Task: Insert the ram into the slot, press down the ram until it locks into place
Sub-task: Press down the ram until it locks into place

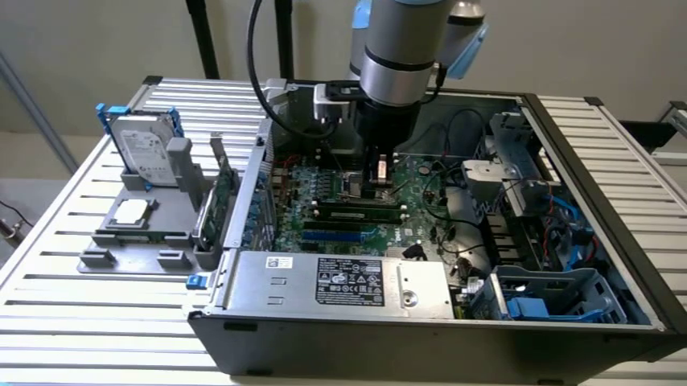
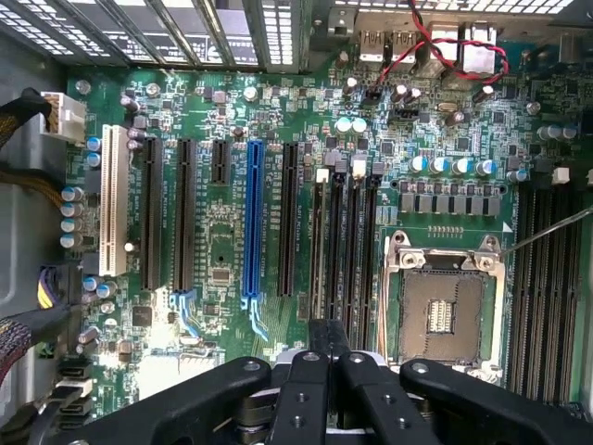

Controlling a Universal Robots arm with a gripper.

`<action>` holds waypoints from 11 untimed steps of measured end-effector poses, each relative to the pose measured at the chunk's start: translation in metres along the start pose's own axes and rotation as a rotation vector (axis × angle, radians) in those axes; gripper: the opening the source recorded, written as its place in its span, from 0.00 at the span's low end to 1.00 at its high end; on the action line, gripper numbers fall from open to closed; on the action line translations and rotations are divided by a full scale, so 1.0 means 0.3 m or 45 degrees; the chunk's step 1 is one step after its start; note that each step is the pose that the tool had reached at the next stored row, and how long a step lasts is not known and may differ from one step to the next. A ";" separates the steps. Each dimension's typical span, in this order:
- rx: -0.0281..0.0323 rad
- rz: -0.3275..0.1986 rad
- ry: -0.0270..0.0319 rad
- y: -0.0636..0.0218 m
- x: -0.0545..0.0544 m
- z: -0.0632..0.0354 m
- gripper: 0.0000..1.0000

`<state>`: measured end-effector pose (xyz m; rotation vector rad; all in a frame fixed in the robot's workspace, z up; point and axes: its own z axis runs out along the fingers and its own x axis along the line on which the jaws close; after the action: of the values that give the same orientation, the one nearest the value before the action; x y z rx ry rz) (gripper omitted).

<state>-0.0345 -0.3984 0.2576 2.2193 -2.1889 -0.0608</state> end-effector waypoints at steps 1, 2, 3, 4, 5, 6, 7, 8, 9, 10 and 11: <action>-0.0001 0.000 0.0002 0.000 0.000 0.000 0.11; -0.0001 0.000 0.0002 0.000 0.000 0.000 0.11; -0.0001 0.000 0.0002 0.000 0.000 0.000 0.11; -0.0001 0.000 0.0003 0.000 0.000 0.000 0.11; -0.0001 0.000 0.0002 0.000 0.000 0.000 0.11; -0.0001 0.000 0.0002 0.000 0.000 0.000 0.11; -0.0001 0.000 0.0002 0.000 0.000 0.000 0.11; -0.0001 0.000 0.0002 0.000 0.001 0.000 0.11; -0.0001 0.000 0.0002 0.000 0.001 0.000 0.11; -0.0001 0.000 0.0002 0.000 0.001 0.000 0.11; -0.0001 0.000 0.0002 0.000 0.001 -0.001 0.11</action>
<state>-0.0345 -0.3987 0.2578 2.2191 -2.1888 -0.0607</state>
